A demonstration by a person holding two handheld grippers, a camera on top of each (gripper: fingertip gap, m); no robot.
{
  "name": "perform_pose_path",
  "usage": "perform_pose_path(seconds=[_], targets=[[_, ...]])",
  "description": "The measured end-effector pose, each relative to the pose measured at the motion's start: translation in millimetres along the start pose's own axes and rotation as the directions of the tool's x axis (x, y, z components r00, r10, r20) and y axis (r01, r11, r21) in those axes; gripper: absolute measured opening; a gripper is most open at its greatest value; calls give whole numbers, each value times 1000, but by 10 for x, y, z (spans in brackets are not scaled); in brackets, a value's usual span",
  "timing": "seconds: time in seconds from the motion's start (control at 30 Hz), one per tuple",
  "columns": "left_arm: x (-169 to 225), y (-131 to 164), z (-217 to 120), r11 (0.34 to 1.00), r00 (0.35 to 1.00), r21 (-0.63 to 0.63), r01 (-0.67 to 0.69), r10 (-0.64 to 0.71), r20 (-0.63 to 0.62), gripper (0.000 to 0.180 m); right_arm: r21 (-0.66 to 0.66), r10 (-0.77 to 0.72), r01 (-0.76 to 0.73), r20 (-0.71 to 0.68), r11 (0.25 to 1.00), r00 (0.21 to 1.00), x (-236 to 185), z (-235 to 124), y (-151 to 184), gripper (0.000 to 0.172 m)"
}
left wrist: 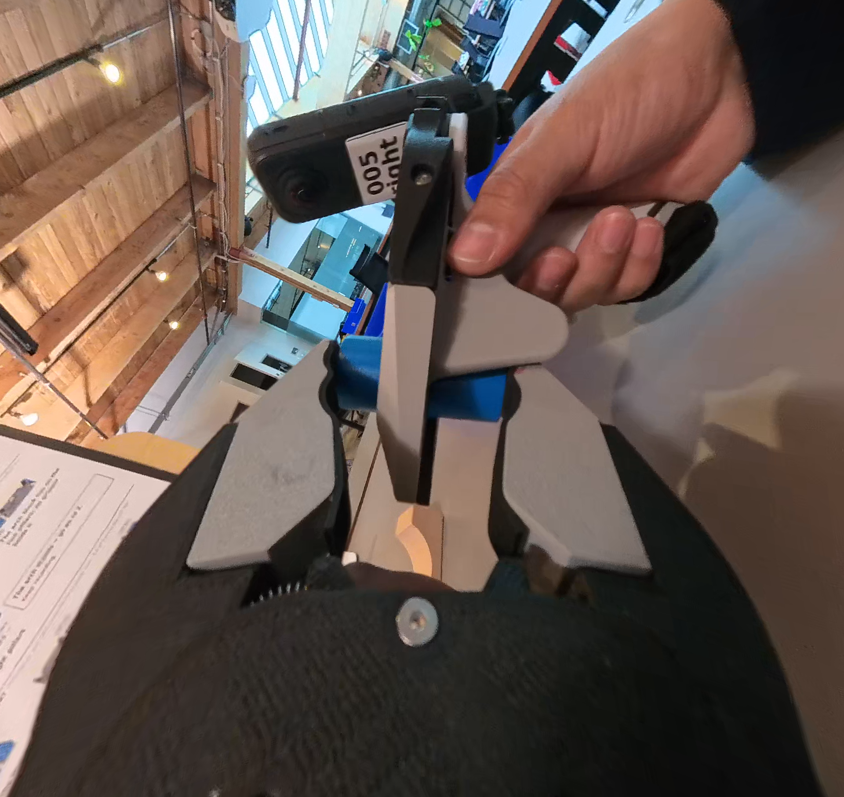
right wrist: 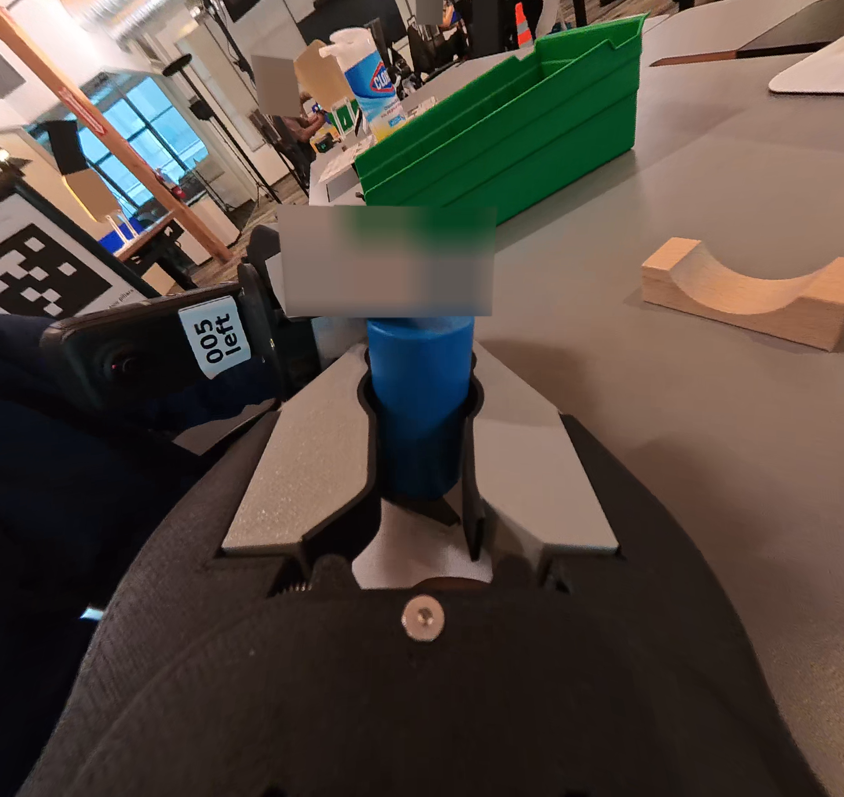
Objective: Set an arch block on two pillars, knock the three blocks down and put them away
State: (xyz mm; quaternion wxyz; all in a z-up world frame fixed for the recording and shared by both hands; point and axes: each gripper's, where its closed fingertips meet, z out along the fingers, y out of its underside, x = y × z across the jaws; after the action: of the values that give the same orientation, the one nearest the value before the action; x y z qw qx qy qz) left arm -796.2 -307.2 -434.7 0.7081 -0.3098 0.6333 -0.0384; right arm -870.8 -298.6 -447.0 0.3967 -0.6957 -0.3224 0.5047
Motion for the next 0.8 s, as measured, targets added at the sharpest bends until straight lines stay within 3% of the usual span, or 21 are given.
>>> perform_pose_path(seconds=[0.2,0.33,0.4,0.5,0.57,0.67,0.8], targets=[[-96,45,-54,998,998,18,52,-53,39,67,59,30,-26,-69,998,997,137,-244,-160,33],[-164,155,-68,993,992,-10,115,-114,46,70,113,-45,85,-321,990,946,343,-734,-488,33],[-135,244,-45,989,990,-48,142,-140,32,70,141,-71,164,-508,976,859,514,-1118,-714,33],[-79,490,22,968,983,-167,185,-183,31,67,134,-37,247,-811,960,584,970,-1865,-925,34],[-15,733,56,926,966,-282,252,-257,22,68,84,-10,194,-898,977,440,1319,-2195,-865,34],[78,1066,43,821,910,-424,383,-414,22,75,-34,-34,4,-949,999,312,1826,-2392,-560,35],[-100,1268,-45,679,790,-442,586,-601,123,79,-98,-57,-138,-960,986,275,2075,-2382,-263,36]])
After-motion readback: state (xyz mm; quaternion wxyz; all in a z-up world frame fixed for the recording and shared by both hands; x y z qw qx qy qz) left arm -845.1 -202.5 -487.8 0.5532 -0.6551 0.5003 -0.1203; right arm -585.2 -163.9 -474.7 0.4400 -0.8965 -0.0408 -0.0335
